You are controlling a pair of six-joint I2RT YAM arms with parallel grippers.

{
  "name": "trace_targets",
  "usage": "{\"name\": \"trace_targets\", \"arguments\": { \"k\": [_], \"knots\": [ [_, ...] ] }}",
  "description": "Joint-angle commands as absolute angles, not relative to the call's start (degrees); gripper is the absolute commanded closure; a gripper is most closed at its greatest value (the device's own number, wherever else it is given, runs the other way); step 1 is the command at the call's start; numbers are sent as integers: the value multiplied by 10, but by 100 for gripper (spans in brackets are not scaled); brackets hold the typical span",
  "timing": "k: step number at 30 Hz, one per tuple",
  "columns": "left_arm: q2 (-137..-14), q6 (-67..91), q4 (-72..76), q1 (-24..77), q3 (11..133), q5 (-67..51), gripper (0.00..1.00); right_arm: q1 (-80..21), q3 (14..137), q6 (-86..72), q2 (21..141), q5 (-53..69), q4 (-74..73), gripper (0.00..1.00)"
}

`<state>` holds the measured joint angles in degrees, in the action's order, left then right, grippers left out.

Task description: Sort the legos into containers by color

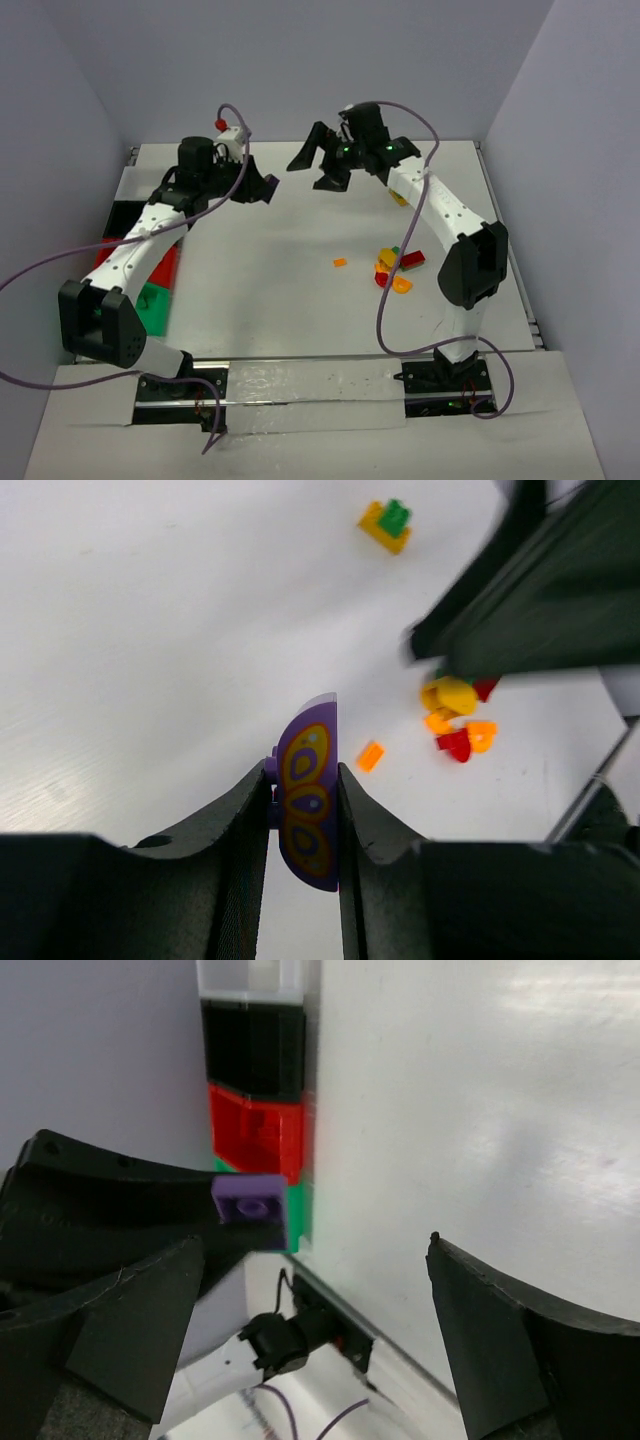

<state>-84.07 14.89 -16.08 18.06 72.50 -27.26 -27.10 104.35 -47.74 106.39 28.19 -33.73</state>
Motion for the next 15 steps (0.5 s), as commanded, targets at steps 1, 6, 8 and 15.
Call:
{"name": "trace_targets", "arguments": {
  "k": [1,6,8,15],
  "knots": [
    [-802,57,-303,121,778,-265,100,-199,1094,-337,992,228,-371,0],
    [-806,-5,-362,38,812,-204,100,-153,971,-162,911,128,-369,0],
    [-808,-40,-376,5,827,-203,100,-133,916,-100,874,119,-347,0],
    [-826,-29,-228,-76,787,-161,100,-104,806,88,822,60,-278,0]
  ]
}}
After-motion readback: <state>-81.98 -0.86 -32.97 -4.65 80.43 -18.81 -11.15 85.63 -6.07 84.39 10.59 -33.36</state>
